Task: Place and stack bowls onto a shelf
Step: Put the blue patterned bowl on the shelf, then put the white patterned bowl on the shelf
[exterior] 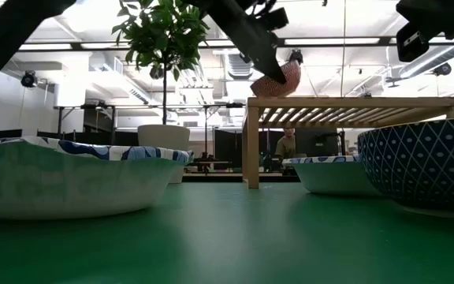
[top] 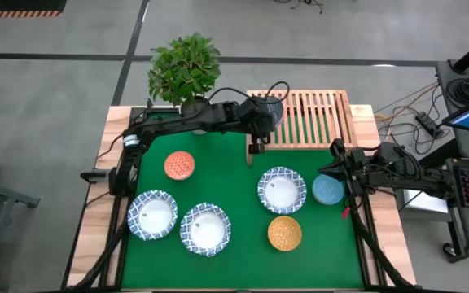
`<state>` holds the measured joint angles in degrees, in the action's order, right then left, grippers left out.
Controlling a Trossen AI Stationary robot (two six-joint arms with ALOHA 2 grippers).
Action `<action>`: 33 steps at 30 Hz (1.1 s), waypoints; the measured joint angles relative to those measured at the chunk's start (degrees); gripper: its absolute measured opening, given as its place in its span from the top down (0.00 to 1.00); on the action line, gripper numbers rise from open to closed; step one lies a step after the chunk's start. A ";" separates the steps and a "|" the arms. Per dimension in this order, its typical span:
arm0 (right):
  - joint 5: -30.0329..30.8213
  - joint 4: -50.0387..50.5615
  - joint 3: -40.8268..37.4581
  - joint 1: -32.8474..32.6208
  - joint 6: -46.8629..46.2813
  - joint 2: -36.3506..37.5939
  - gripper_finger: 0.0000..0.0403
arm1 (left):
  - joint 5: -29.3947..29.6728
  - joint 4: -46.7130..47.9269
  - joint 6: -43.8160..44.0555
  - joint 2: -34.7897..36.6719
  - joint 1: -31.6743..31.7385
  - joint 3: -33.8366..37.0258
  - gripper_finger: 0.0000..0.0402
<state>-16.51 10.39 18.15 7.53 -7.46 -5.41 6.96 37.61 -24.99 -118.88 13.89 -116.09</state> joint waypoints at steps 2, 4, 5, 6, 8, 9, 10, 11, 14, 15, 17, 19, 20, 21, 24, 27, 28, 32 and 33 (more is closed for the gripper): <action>0.00 0.02 0.00 0.00 -0.02 0.00 0.98 | 0.03 0.42 0.00 -1.59 0.00 -1.74 0.98; 0.01 -0.01 0.00 0.00 -0.02 0.00 0.98 | 0.05 2.45 -0.02 -3.26 0.02 -4.02 0.98; 0.00 0.00 0.00 0.00 -0.01 0.00 0.98 | 0.15 3.81 0.00 -4.16 0.02 -5.45 0.98; 0.00 0.00 0.00 0.00 -0.02 0.00 0.98 | 0.15 4.97 -0.02 -5.10 0.04 -7.04 0.98; 0.00 0.00 0.00 0.00 -0.02 0.00 0.98 | 0.14 7.85 -0.02 -6.96 0.14 -10.30 0.98; 0.00 0.00 0.00 0.00 -0.02 0.00 0.98 | 0.14 9.48 -0.04 -7.95 0.17 -12.16 0.98; 0.00 0.02 0.00 0.00 -0.02 0.00 0.98 | 0.20 10.84 0.00 -9.05 0.18 -14.16 0.98; 0.01 0.02 0.00 0.00 -0.02 0.00 0.98 | 0.20 12.22 0.14 -10.07 0.22 -16.12 0.97; 0.00 0.02 0.00 0.00 -0.02 0.00 0.98 | 0.22 13.02 -0.57 -12.06 0.22 -18.48 0.96; 0.00 0.00 0.00 0.00 -0.02 0.00 0.98 | 0.18 12.02 -1.23 -11.43 0.22 -17.26 0.95; 0.00 0.02 0.00 -0.02 -0.02 0.00 0.98 | 0.03 11.40 -2.09 -11.27 0.20 -16.00 0.91; 0.00 0.08 0.00 -0.02 -0.02 0.00 0.98 | 0.11 11.38 -2.00 -11.27 0.23 -15.88 0.87; 0.01 0.05 0.00 -0.01 -0.02 0.00 0.98 | 0.15 11.62 -1.86 -11.27 0.33 -16.02 0.84; 0.01 0.04 0.00 -0.01 -0.02 0.00 0.98 | 0.19 11.64 -1.73 -11.27 0.41 -16.20 0.82; 0.00 0.05 0.00 -0.02 -0.02 0.00 0.98 | 0.47 10.48 -1.70 -11.20 0.47 -16.33 0.74; 0.00 0.04 0.00 -0.02 -0.02 0.00 0.98 | 1.46 10.23 -1.62 -11.18 0.39 -16.33 0.67; 0.00 0.06 0.00 -0.02 -0.02 0.00 0.98 | 2.08 10.02 -1.65 -11.16 0.39 -16.33 0.65; 0.00 0.06 0.00 -0.02 -0.02 0.00 0.98 | 2.99 9.90 -2.70 -11.01 0.37 -16.33 0.57; 0.00 0.06 0.00 -0.02 -0.02 0.00 0.98 | 2.99 9.92 -2.88 -10.95 0.37 -16.33 0.55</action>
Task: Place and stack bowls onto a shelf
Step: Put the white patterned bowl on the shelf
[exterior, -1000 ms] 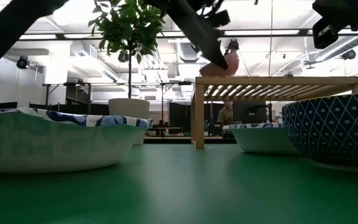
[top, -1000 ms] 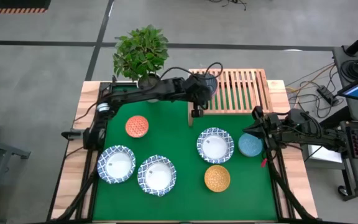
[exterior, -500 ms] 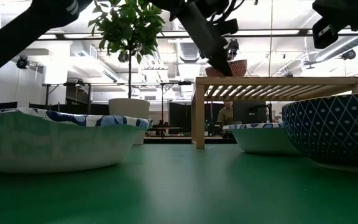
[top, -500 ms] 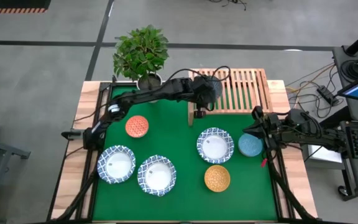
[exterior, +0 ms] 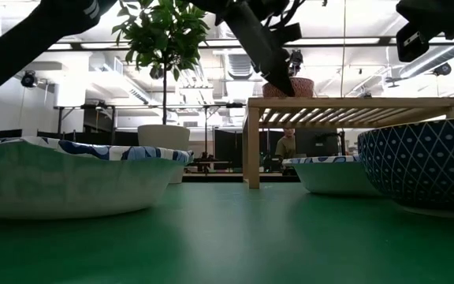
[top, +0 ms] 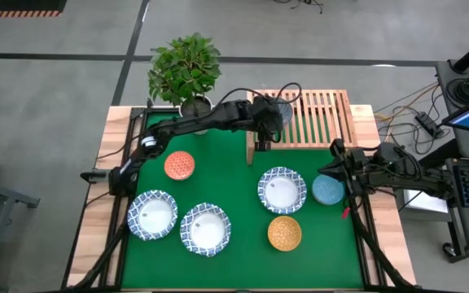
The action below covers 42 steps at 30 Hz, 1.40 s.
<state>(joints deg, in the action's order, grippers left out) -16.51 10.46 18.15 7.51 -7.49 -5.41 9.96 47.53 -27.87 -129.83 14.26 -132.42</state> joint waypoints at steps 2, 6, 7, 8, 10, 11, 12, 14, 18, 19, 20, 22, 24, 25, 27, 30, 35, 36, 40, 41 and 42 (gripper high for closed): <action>0.00 0.00 0.00 0.00 -0.01 0.00 0.98 | 0.00 -0.13 -0.09 0.22 0.00 0.02 0.53; 0.02 0.00 0.00 0.00 -0.02 0.00 0.98 | 0.09 0.12 -0.16 1.16 0.00 -0.15 0.49; 0.00 0.00 0.00 0.02 0.00 0.00 0.98 | 0.11 0.31 -0.16 1.22 0.00 -0.62 0.49; 0.02 0.00 0.00 0.02 0.00 0.00 0.98 | 0.11 0.39 -0.15 1.30 0.00 -1.26 0.48; 0.01 0.00 0.00 0.01 0.00 0.00 0.98 | 0.11 1.22 -0.11 1.53 0.00 -2.58 0.48; 0.02 0.00 0.00 0.00 0.00 0.00 0.98 | 0.08 1.03 0.02 2.42 -0.06 -2.32 0.48; 0.02 -0.02 0.00 0.01 -0.01 0.00 0.98 | -0.03 1.31 0.67 3.46 -0.29 -1.89 0.48; 0.05 -0.12 0.00 0.00 -0.46 0.00 0.98 | -0.04 2.03 3.85 5.54 -1.13 -1.86 0.48; 1.24 -0.74 0.00 0.00 -1.11 0.00 0.98 | -0.43 8.00 11.34 10.32 -3.86 -1.86 0.50; 2.06 -0.89 0.01 0.00 -1.85 0.00 0.98 | -0.42 9.95 13.01 11.46 -4.45 -1.86 0.51; 3.22 -1.06 0.02 0.00 -2.66 -0.03 0.98 | -0.42 12.16 14.47 12.46 -5.09 -1.86 0.52; 5.02 -1.80 0.02 0.00 -4.30 -0.40 0.98 | -0.37 15.40 17.07 14.61 -6.45 -1.78 0.54; 5.63 -3.91 0.00 0.00 -5.01 -1.32 0.98 | -0.12 18.70 19.48 16.68 -8.27 -0.95 0.56; 5.63 -6.10 -0.14 0.00 -5.40 -1.97 0.98 | -0.02 19.53 20.50 17.74 -9.38 -0.02 0.56; 5.57 -9.78 -0.55 -0.12 -6.46 -3.76 0.98 | 0.06 20.16 21.96 20.21 -12.09 3.62 0.58; 4.66 -13.24 -0.66 -0.90 -8.24 -7.70 0.98 | 0.05 18.83 24.48 25.39 -16.20 13.00 0.60; 4.30 -22.25 -0.66 -4.62 -9.18 -16.02 0.98 | 5.14 6.11 28.64 37.85 -23.45 34.67 0.61; 4.16 -25.20 -0.66 -5.60 -9.18 -17.83 0.98 | 6.00 2.92 29.22 40.30 -24.87 38.96 0.61; 4.12 -32.40 0.31 -8.87 -10.15 -23.17 0.98 | 7.09 -11.54 30.92 50.26 -30.16 54.05 0.61; 4.42 -32.40 1.26 -9.45 -11.21 -24.31 0.98 | 7.11 -15.42 30.96 52.61 -31.28 57.18 0.61; 4.75 -32.27 2.18 -10.02 -12.23 -25.40 0.98 | 7.37 -19.33 30.93 54.86 -32.30 60.42 0.61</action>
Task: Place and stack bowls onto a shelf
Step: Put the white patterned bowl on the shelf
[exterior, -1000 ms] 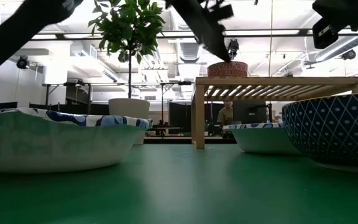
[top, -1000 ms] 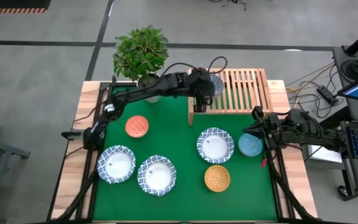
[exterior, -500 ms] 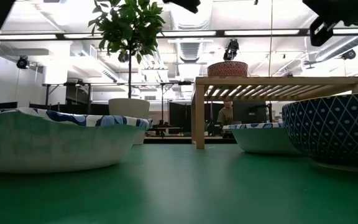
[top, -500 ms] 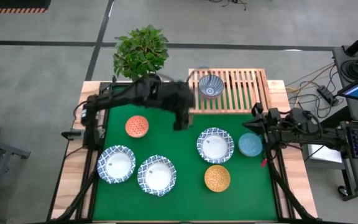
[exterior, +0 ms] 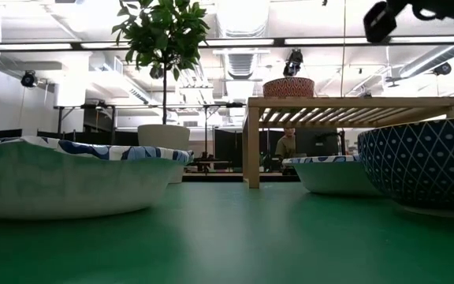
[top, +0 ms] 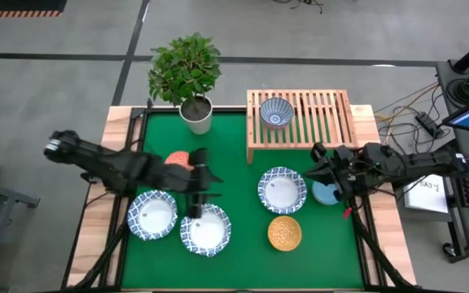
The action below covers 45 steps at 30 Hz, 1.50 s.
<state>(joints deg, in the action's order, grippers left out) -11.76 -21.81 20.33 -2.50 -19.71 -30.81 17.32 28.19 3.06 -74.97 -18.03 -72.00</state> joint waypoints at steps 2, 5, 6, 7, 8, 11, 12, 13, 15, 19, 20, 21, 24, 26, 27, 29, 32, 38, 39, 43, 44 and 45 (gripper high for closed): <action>1.78 0.56 1.85 -1.11 -1.48 -2.29 0.98 | 0.26 -6.50 -0.52 4.03 -1.63 5.95 0.61; 3.38 0.57 5.29 -2.60 -3.36 -6.36 0.98 | 0.22 -13.45 -1.50 9.84 -3.08 13.70 0.61; 3.40 1.28 6.70 -3.09 -3.83 -7.81 0.98 | 0.27 -15.17 -1.69 11.65 -3.24 16.04 0.61; 3.43 2.21 8.15 -3.64 -4.67 -9.25 0.98 | 0.35 -16.50 -1.76 13.59 -3.20 18.16 0.61; 3.88 3.49 9.66 -4.30 -5.65 -10.86 0.98 | 0.39 -17.58 -1.82 15.20 -3.20 20.11 0.61; 7.12 10.25 15.14 -6.53 -8.13 -15.91 0.98 | 1.56 -18.58 -1.93 20.28 -3.17 25.14 0.61; 8.17 12.41 17.43 -7.34 -9.21 -17.59 0.98 | 3.16 -18.54 -1.92 22.01 -3.18 26.43 0.61; 9.10 15.24 19.90 -8.07 -10.33 -19.27 0.98 | 5.04 -18.08 -1.93 23.71 -3.18 27.65 0.61; 10.83 22.81 24.62 -9.46 -13.35 -22.74 0.98 | 8.01 -16.58 -2.01 26.85 -3.18 29.68 0.61; 14.39 39.01 33.82 -11.00 -22.73 -30.58 0.98 | 12.63 -16.08 -4.00 32.48 -3.16 32.66 0.61; 14.70 43.12 36.08 -11.14 -25.49 -32.54 0.98 | 13.58 -15.97 -4.18 33.68 -3.15 33.09 0.61; 14.78 47.00 38.51 -11.12 -28.08 -34.49 0.98 | 14.10 -15.52 -4.24 34.78 -3.15 33.51 0.61; 14.71 59.90 44.85 -11.15 -34.44 -40.71 0.98 | 15.01 -15.38 -4.11 37.20 -3.13 35.15 0.61; 14.64 66.84 48.77 -11.15 -37.16 -44.98 0.98 | 15.01 -15.18 -4.27 38.32 -3.13 35.90 0.61; 14.49 69.36 50.46 -11.15 -37.90 -47.00 0.98 | 15.01 -15.23 -4.26 38.74 -3.13 36.06 0.61; 14.37 73.02 53.44 -11.12 -38.56 -50.82 0.98 | 15.02 -15.17 -4.01 39.27 -3.16 36.20 0.61; 14.34 75.42 57.17 -11.13 -37.96 -56.48 0.98 | 15.03 -15.11 -3.62 39.40 -3.16 36.21 0.61; 13.06 76.09 63.58 -10.55 -36.38 -64.77 0.96 | 14.82 -13.06 -2.60 38.72 -3.18 36.27 0.61; 12.40 76.22 64.47 -10.31 -36.34 -65.65 0.95 | 14.79 -12.87 -2.57 38.61 -3.18 36.27 0.61; 11.31 76.42 66.41 -9.71 -36.56 -68.23 0.85 | 14.75 -11.68 -2.57 38.53 -3.16 36.27 0.61; 11.31 76.60 66.59 -9.58 -36.58 -68.68 0.81 | 14.75 -11.62 -2.57 38.55 -3.18 36.27 0.61; 11.44 76.65 66.63 -9.54 -36.62 -68.81 0.78 | 14.75 -11.66 -2.58 38.61 -3.17 36.27 0.61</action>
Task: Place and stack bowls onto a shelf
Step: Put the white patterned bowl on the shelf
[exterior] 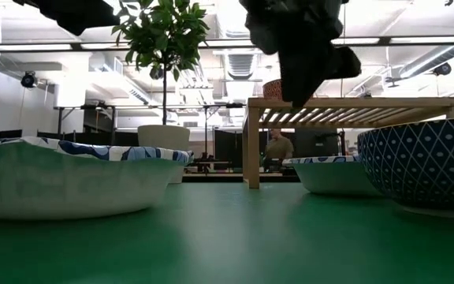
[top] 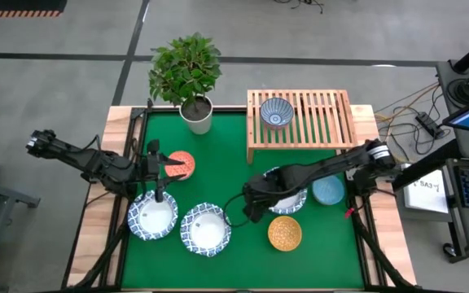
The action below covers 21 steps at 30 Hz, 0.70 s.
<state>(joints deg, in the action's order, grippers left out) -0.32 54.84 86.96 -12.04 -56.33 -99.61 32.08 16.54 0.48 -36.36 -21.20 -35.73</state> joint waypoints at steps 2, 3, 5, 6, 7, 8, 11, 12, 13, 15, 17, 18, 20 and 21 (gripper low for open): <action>1.67 0.93 -0.15 0.03 -0.66 -0.11 0.72 | 0.00 0.02 0.01 0.08 -0.01 0.00 0.61; 2.73 1.10 -0.22 0.03 -1.12 -0.47 0.69 | 0.00 0.01 0.01 0.09 -0.01 0.00 0.61; 4.57 1.56 -0.24 0.01 -1.74 -0.82 0.65 | -0.02 0.03 -0.01 0.08 0.00 0.00 0.61; 5.03 2.05 -0.40 -0.05 -1.87 -1.18 0.63 | -0.02 0.03 0.01 0.03 -0.01 0.00 0.61; 5.25 2.12 -0.42 -0.05 -2.01 -1.80 0.62 | -0.02 0.00 0.00 0.00 -0.01 0.00 0.61; 5.38 1.83 -0.42 -0.04 -2.05 -2.07 0.61 | -0.02 0.03 -0.05 0.00 -0.01 0.00 0.61; 5.50 1.84 -0.42 -0.03 -2.06 -3.77 0.61 | -0.02 -0.02 -0.13 -0.17 0.01 0.00 0.61; 5.50 1.80 -0.42 -0.05 -2.05 -4.47 0.61 | -0.04 0.04 -0.14 -0.18 0.01 0.00 0.61; 5.52 1.91 -0.42 -0.05 -1.90 -5.11 0.61 | -0.02 -0.01 -0.14 -0.30 0.01 0.00 0.61; 5.65 1.89 -0.44 -0.05 -1.60 -6.66 0.62 | -0.04 0.00 -0.14 -0.35 0.01 0.00 0.61; 6.05 1.95 -0.44 -0.05 -1.58 -7.75 0.63 | -0.02 0.00 -0.13 -0.41 0.01 0.00 0.61; 6.35 1.87 -0.46 -0.05 -1.57 -8.39 0.64 | -0.04 -0.02 -0.10 -0.45 0.01 0.00 0.61; 6.50 1.93 -0.45 -0.03 -1.56 -9.23 0.65 | -0.04 0.00 -0.04 -0.52 0.01 0.00 0.61; 6.50 1.95 -0.46 -0.03 -1.55 -9.61 0.66 | -0.04 0.02 -0.02 -0.53 0.01 0.00 0.61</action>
<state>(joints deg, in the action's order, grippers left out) 6.18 56.79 86.50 -12.08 -57.89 -109.22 32.03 16.56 0.46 -36.89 -21.19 -35.73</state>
